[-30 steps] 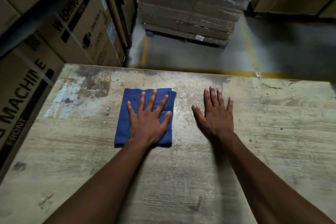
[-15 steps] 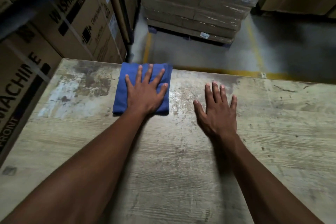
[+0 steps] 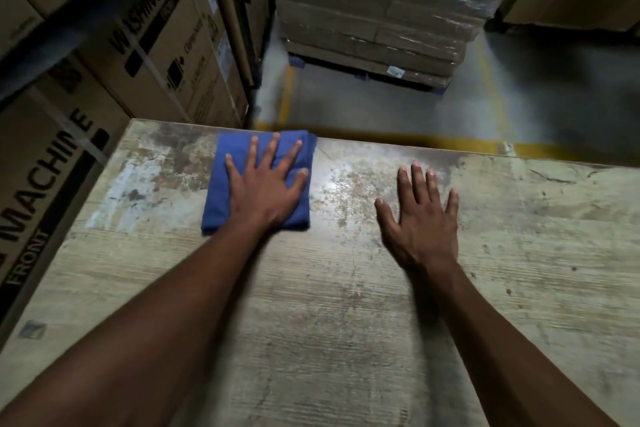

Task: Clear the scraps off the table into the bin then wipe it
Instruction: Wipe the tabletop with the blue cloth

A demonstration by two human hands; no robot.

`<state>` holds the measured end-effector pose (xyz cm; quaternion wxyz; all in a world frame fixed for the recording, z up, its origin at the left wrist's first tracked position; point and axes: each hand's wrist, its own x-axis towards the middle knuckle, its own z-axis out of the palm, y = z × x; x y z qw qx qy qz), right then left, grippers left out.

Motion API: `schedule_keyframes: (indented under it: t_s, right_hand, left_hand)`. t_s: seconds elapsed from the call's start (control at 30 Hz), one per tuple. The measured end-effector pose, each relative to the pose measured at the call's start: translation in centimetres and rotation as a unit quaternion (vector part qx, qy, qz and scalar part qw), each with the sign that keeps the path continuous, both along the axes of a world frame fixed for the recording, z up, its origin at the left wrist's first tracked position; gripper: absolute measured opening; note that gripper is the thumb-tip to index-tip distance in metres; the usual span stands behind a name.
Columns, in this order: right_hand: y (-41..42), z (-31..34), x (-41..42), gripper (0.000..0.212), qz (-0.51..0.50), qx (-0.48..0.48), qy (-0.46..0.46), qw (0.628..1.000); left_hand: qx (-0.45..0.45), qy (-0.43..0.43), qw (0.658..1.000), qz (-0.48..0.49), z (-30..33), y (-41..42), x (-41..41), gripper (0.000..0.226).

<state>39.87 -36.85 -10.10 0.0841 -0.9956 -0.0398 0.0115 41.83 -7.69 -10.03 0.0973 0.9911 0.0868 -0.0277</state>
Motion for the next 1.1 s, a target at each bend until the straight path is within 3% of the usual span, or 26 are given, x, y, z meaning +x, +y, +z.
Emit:
schedule_keyframes:
  t_s: [0.2,0.37,0.53,0.7,0.87,1.1]
  right_hand:
    - [-0.2,0.1,-0.1,0.075,-0.007,0.009,-0.005,1.0]
    - [-0.3,0.5,-0.3,0.065,-0.001,0.023,-0.004,1.0]
    - [-3.2,1.5,-2.8,0.063,0.028,0.112,0.011,0.993]
    - [-10.3,1.3,-10.2,0.062,0.048,0.06,0.01,0.997]
    - [-12.9,0.9,-14.8,0.064,0.014,0.005,0.005,1.0]
    - [-13.0,0.0,-14.6,0.063,0.014,0.0,-0.018,1.0]
  left_hand:
    - [0.002,0.006,1.0,0.005,-0.2,-1.6,1.8,0.065]
    - [-0.004,0.012,0.998,-0.054,0.0,-6.6,-6.2,0.065]
    - [-0.007,0.002,0.995,-0.104,-0.4,-13.4,-14.7,0.066]
    - [-0.003,-0.003,0.991,-0.136,-0.5,-19.8,-19.9,0.068]
    - [0.0,0.017,0.992,-0.121,0.0,-22.6,-18.1,0.068]
    - [-0.005,0.02,0.992,-0.127,-0.1,-24.4,-9.3,0.068]
